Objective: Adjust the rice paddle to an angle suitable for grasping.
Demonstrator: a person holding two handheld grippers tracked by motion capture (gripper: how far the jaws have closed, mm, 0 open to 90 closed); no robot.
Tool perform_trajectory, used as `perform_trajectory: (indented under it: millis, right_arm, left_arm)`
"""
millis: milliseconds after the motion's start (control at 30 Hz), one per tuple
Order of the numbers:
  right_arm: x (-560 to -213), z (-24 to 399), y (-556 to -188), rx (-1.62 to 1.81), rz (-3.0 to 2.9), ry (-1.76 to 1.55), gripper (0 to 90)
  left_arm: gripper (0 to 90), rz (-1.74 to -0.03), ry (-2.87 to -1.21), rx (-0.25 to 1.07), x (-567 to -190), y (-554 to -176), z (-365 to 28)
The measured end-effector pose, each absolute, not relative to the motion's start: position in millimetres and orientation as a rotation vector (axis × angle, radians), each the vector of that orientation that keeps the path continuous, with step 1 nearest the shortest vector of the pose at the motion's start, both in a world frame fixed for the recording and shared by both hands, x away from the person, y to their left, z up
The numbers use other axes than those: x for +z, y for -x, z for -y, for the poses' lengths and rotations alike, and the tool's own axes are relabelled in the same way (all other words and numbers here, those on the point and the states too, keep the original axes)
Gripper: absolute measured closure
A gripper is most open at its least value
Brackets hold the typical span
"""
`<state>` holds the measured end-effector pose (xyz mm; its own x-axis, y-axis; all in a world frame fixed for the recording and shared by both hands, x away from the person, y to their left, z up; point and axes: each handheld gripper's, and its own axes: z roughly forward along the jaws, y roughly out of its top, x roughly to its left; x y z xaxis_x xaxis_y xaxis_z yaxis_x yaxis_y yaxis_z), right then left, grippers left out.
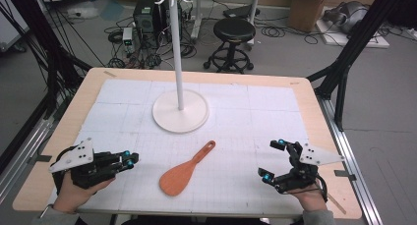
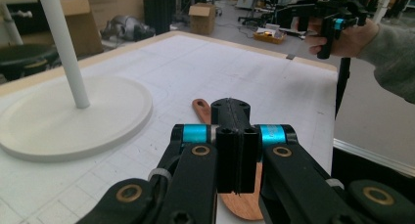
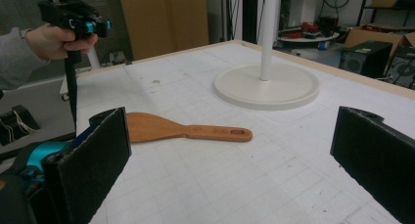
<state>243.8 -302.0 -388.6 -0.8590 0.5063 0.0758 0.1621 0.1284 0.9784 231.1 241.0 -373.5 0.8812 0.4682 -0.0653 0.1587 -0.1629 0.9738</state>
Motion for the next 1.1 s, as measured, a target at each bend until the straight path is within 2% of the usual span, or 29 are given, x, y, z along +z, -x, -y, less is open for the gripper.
perform_trajectory:
  millis: [533,733,1100]
  right_arm:
    - [-392.8,303.1,-236.9,1.763,-2.165,-0.664,0.0]
    - [-393.6,307.5,-230.9,1.744,-2.146,-0.692,0.0]
    - [-395.7,308.0,-224.2,1.716,-2.159,-0.705,0.0]
  left_arm:
    - [89.4,-0.503,-1.814,0.258,-387.5,-243.8,-212.1]
    - [89.3,-0.434,-1.813,0.196,-392.8,-247.7,-194.1]
    - [88.6,-0.427,-1.859,0.142,-401.1,-255.9,-169.6]
